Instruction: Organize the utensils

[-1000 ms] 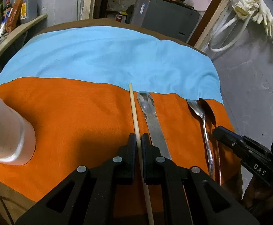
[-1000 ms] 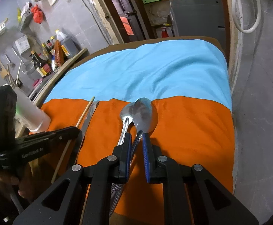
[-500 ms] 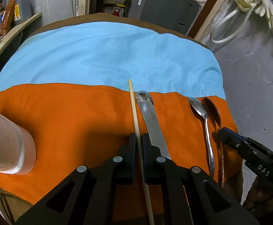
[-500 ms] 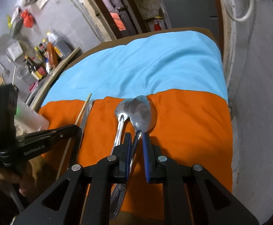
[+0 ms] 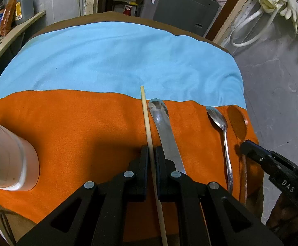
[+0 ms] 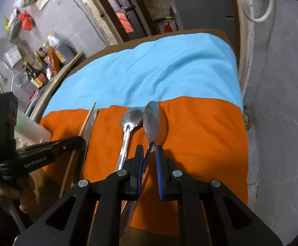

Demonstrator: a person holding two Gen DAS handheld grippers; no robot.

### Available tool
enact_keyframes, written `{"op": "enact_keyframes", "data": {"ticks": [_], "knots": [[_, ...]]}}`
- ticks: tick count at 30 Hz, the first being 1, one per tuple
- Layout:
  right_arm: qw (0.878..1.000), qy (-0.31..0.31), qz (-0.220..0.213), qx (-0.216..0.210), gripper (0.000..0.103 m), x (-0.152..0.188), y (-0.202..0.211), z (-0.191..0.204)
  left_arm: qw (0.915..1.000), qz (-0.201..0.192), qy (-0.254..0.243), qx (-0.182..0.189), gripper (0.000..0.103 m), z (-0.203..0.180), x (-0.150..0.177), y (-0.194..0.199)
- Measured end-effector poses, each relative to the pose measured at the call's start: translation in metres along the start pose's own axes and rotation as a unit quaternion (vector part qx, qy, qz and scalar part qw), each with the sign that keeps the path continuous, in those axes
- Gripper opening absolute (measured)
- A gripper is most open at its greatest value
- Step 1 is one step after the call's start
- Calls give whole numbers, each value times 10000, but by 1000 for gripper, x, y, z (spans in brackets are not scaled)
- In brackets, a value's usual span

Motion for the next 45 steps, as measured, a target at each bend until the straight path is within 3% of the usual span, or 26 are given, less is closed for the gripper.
{"op": "enact_keyframes", "data": {"ticks": [3, 6, 19, 27, 32, 37, 41, 45], "knots": [[9999, -66, 92, 117, 7, 3, 0, -10, 10000, 1, -21, -26, 5, -1, 1, 0], [9986, -453, 179, -198, 7, 3, -2, -17, 10000, 0, -20, -29, 5, -1, 0, 0], [9950, -527, 493, -690, 8, -13, -25, -5, 10000, -30, -22, -64, 5, -3, -4, -3], [9977, 74, 636, -200, 10, -8, -28, 11, 9995, -277, 20, -162, 4, -4, 0, -1], [9973, 71, 694, -243, 21, -6, -28, 16, 9995, -299, 83, -109, 4, -3, 2, -1], [9977, 152, 658, -68, 22, -4, -28, 18, 9995, -302, 97, -56, 4, -3, 6, 2], [9965, 496, 599, 303, 21, -3, -31, 23, 9994, -305, 138, -7, 3, -2, 7, 3], [9971, 330, 576, 377, 17, -4, -31, 20, 9993, -298, 189, 86, 3, -2, 9, 5]]}}
Point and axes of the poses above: each gripper's, at about its wrist camera, not at the fingertips, and y roughly against the way its jaws point, z to its left, x to its underside, the point moved 10 cm from there along -y, roughly the way its jaws point, and after that the axes turned 11 degrees about -y, right-handed, at the moved point
